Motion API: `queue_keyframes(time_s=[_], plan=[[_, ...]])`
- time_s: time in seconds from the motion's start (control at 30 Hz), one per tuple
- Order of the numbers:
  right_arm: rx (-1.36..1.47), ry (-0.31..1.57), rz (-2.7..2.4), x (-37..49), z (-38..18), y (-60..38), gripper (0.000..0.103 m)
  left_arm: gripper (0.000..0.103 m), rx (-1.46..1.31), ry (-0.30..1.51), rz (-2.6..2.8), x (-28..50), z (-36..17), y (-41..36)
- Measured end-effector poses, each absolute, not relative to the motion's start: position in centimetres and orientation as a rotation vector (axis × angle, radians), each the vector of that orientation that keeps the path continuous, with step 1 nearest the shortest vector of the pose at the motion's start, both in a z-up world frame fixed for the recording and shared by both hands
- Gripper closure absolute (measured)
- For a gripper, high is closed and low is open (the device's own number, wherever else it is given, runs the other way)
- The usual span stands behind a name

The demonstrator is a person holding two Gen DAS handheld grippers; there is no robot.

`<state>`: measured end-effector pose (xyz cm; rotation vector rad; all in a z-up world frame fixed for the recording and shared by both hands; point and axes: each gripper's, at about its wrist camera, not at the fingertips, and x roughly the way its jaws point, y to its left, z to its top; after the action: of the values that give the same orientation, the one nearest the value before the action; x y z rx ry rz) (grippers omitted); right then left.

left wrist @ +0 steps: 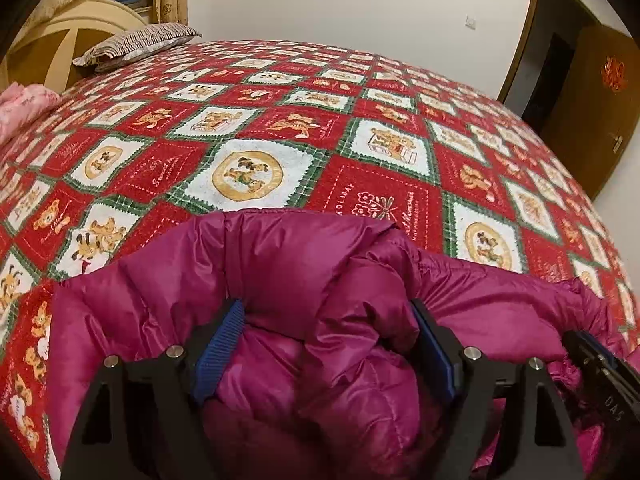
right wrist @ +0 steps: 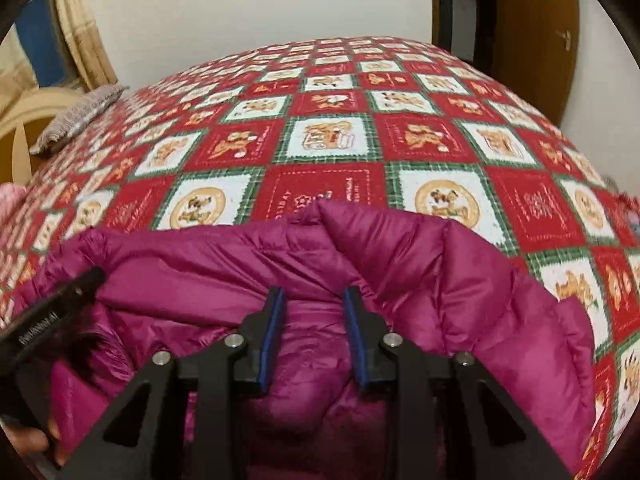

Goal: Fold large clothes
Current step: 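Release the folded jacket and open both tools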

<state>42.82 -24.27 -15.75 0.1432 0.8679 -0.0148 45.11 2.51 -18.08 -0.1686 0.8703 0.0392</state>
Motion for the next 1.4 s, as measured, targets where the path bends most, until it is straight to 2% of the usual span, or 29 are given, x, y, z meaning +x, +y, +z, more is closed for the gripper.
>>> queue_keyframes(time_s=[0.2,0.33,0.43,0.6,0.67,0.83,0.9,0.97,1.03,1.2,1.4], plan=[[0.165,0.854,-0.006,42.9,-15.8,-24.6,0.070,0.016,-0.180,0.879,0.025,45.2,-17.9,2.8],[0.188,0.846,0.003,41.2,-13.6,-25.0,0.070,0.016,-0.311,0.859,-0.114,43.1,-14.9,5.7],[0.229,0.707,0.034,35.7,-8.9,-26.1,0.063,0.016,-0.365,0.772,-0.174,39.4,-10.5,8.5],[0.221,0.537,0.041,24.2,-1.3,-28.4,0.040,0.016,-0.301,0.663,-0.290,30.3,-2.6,11.9],[0.209,0.499,0.020,19.1,0.9,-29.6,0.034,0.016,-0.256,0.648,-0.336,26.8,-0.9,12.4],[0.166,0.506,-0.008,6.8,3.2,-31.9,0.033,0.016,-0.174,0.667,-0.429,17.5,-0.2,14.6],[0.140,0.540,-0.013,3.2,3.2,-32.4,0.031,0.016,-0.159,0.699,-0.431,14.7,-1.4,15.0],[0.126,0.579,-0.019,1.0,2.3,-32.4,0.023,0.016,-0.144,0.730,-0.419,12.5,-2.9,14.8],[0.121,0.623,-0.029,-0.9,0.2,-32.0,0.018,0.016,-0.138,0.776,-0.421,10.2,-5.3,14.3],[0.187,0.757,-0.035,-2.0,-6.6,-31.0,0.018,0.016,-0.210,0.897,-0.430,6.6,-11.0,12.7],[0.245,0.889,-0.017,-2.1,-13.1,-29.9,0.018,0.016,-0.199,0.969,-0.405,4.4,-14.1,11.9]])
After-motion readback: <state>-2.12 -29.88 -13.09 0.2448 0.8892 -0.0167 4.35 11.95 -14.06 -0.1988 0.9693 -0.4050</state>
